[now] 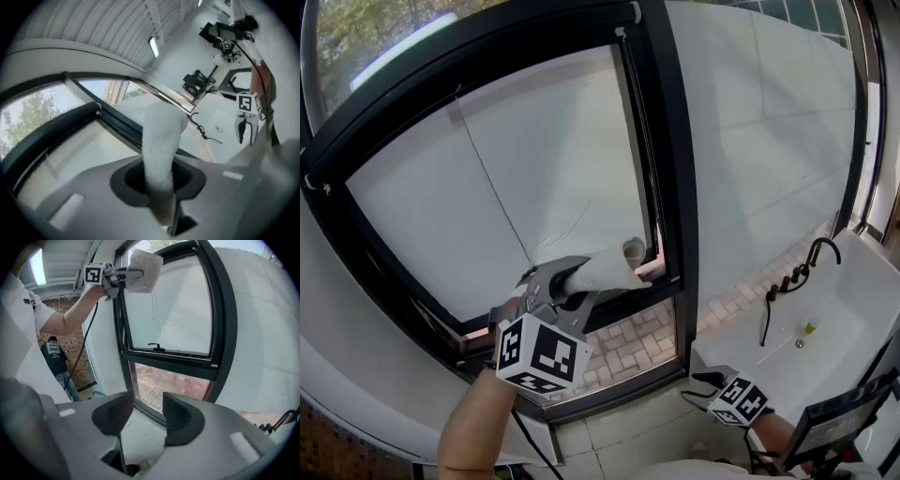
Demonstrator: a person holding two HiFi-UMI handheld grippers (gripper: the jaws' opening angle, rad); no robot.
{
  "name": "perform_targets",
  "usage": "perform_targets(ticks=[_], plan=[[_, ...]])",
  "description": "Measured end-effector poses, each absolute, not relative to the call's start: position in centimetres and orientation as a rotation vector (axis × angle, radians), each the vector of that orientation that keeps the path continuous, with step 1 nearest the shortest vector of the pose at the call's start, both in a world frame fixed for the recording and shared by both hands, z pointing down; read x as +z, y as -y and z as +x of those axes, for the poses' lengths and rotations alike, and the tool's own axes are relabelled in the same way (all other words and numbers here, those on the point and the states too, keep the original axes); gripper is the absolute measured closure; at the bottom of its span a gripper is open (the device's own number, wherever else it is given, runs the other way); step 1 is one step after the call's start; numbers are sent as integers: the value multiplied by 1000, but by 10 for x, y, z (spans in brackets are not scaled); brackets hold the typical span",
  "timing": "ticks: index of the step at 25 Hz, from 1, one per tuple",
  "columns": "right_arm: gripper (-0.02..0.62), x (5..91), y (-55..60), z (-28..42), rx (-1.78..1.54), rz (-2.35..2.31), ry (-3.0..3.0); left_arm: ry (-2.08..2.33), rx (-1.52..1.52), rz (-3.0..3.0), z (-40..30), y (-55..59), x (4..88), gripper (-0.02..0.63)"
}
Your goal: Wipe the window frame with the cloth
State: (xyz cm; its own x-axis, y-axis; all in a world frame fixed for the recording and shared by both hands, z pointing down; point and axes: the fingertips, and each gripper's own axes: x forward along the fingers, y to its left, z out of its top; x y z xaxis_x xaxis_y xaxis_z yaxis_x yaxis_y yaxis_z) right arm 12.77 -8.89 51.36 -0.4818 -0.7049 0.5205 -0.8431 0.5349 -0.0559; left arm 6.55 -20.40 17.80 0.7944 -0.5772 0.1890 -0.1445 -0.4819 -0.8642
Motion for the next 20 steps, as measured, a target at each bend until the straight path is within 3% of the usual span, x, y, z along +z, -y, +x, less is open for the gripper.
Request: perform_targets(ticks=[9, 20], plan=[[400, 515, 105, 231, 420, 1202, 2311, -663, -626, -1797, 218, 299, -10, 509], [400, 510, 119, 265, 438, 1178, 2302, -902, -571, -1533, 285, 344, -142, 509]])
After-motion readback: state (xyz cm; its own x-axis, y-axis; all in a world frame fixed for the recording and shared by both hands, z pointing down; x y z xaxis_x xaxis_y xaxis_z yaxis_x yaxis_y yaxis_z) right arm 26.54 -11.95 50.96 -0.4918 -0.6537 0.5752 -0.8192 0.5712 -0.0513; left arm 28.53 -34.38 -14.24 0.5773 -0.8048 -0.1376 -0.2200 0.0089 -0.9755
